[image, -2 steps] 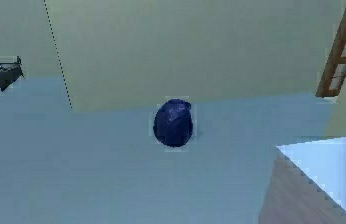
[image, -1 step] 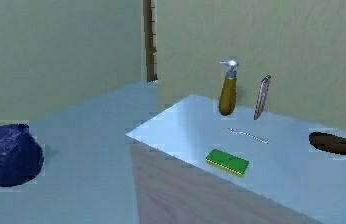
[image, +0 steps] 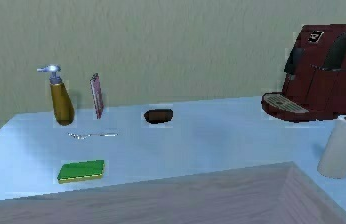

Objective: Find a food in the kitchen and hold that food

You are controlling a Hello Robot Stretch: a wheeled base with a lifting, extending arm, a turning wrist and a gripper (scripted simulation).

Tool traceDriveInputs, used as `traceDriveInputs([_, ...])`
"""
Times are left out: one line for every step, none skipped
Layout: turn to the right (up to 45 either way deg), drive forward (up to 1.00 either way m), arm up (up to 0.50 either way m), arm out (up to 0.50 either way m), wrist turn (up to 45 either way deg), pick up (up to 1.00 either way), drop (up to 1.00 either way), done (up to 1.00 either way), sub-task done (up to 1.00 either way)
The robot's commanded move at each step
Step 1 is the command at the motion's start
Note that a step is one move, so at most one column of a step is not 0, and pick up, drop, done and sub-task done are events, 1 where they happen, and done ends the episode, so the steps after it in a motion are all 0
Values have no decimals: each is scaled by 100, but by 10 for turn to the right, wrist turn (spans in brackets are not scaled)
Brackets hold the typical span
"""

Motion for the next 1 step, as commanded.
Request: traceDriveInputs([150, 0, 0, 0, 0, 0, 0, 0, 0])
